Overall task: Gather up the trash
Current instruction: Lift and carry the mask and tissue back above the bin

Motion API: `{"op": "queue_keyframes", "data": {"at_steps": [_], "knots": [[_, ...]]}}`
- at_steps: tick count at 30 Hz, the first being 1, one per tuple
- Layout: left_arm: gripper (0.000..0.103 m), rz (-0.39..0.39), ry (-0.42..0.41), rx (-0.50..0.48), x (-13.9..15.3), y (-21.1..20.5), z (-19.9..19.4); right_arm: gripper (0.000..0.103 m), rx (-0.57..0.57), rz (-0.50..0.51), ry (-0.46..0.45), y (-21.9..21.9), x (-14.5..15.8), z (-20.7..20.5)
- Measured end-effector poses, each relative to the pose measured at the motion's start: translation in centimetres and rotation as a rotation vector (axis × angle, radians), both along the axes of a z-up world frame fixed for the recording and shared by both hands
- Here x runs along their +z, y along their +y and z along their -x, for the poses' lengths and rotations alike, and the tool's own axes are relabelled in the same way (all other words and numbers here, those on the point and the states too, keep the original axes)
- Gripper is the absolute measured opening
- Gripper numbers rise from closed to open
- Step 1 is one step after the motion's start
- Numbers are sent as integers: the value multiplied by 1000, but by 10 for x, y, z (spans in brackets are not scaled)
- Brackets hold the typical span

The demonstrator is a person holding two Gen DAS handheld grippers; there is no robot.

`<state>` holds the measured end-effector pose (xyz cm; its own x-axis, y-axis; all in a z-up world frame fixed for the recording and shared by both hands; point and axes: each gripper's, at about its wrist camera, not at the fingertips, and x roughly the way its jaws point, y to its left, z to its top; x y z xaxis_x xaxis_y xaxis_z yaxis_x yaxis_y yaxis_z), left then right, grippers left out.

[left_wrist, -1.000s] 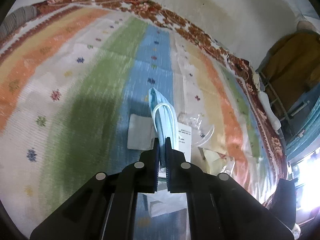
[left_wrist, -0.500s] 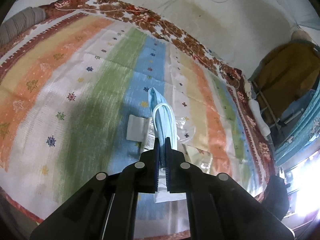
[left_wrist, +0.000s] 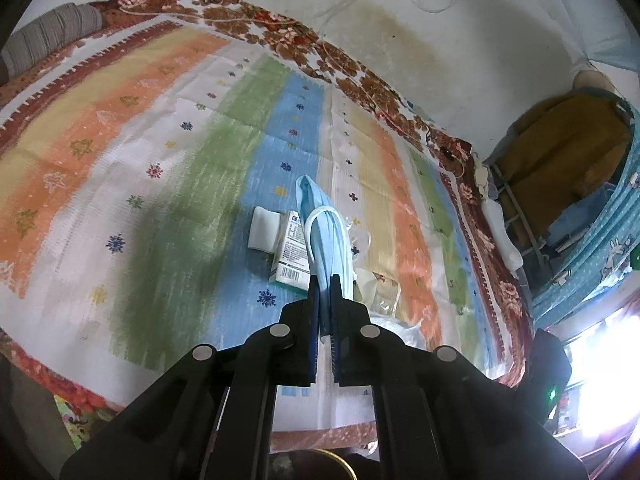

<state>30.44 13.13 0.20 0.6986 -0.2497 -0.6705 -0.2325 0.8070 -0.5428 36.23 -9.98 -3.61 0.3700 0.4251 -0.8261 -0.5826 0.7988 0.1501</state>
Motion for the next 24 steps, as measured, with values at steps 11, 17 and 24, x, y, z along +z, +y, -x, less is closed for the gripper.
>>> {"op": "queue_keyframes", "data": {"at_steps": [11,17,24], "knots": [[4,-58,-41,-15,21,-9,45,5,-39,-6,-51,-14,20,35],[4,-109,-43,-50,28,-30,69,5,-73,-8,-50,-25,21,51],[4,-88,-51,-78,25,-46,96,5,-82,-21,-57,-36,21,75]]}}
